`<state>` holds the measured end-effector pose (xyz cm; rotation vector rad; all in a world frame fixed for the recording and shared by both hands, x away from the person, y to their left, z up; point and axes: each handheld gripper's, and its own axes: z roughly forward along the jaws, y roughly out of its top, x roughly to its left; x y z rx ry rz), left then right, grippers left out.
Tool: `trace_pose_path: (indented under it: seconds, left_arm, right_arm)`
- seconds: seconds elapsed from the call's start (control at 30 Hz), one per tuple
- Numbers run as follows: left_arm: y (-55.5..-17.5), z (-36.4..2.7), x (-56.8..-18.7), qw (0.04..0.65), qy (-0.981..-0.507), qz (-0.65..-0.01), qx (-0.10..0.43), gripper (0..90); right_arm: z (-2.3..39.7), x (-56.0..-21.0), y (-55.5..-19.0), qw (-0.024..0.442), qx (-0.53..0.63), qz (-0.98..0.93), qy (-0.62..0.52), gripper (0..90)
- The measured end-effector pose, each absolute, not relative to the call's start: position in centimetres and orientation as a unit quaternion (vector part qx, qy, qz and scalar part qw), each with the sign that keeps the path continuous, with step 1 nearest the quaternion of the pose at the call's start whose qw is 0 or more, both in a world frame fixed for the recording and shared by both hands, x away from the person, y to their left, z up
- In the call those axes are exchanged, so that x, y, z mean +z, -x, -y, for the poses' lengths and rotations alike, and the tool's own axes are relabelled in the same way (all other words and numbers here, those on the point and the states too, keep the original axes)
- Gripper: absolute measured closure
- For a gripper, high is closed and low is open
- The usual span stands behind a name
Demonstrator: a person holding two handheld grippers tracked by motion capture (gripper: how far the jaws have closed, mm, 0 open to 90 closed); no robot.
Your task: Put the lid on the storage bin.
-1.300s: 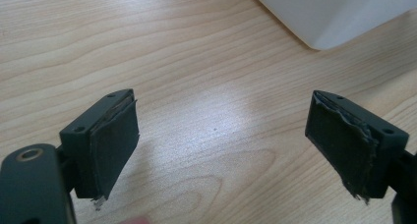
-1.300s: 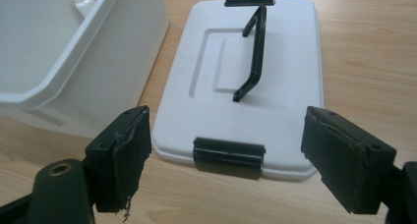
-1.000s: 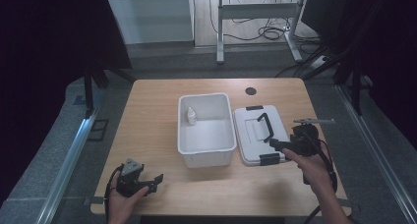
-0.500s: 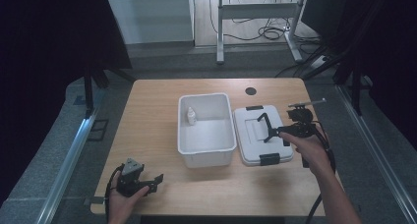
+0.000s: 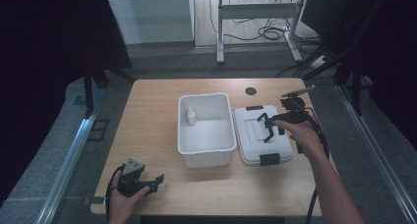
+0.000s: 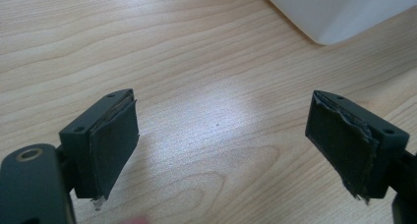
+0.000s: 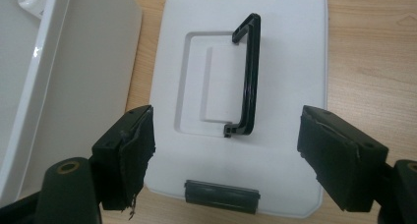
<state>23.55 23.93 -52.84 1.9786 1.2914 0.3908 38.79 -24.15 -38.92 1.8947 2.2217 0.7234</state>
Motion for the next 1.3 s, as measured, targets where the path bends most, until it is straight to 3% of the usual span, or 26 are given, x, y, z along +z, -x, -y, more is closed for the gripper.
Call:
trace_pose_path:
  seconds: [0.23, 0.5, 0.73, 1.3]
  left_arm:
    - [-23.6, -23.9, -52.9, 0.363, -0.771, -0.502, 0.152, 12.7]
    - [-23.7, -23.9, -53.0, 0.359, -0.772, -0.502, 0.153, 12.7]
    - [-23.7, -23.8, -53.1, 0.357, -0.774, -0.5, 0.154, 12.7]
    - [-23.7, -23.7, -53.3, 0.351, -0.78, -0.496, 0.153, 12.7]
  right_arm:
    - [23.7, -38.9, -40.0, 0.063, 0.223, -0.742, -0.629, 24.4]
    - [24.4, -39.2, -42.2, 0.047, 0.202, -0.734, -0.647, 35.9]
    - [25.0, -40.5, -43.6, 0.019, 0.19, -0.727, -0.659, 37.1]
    - [24.4, -44.3, -46.9, 0.0, 0.156, -0.717, -0.679, 57.7]
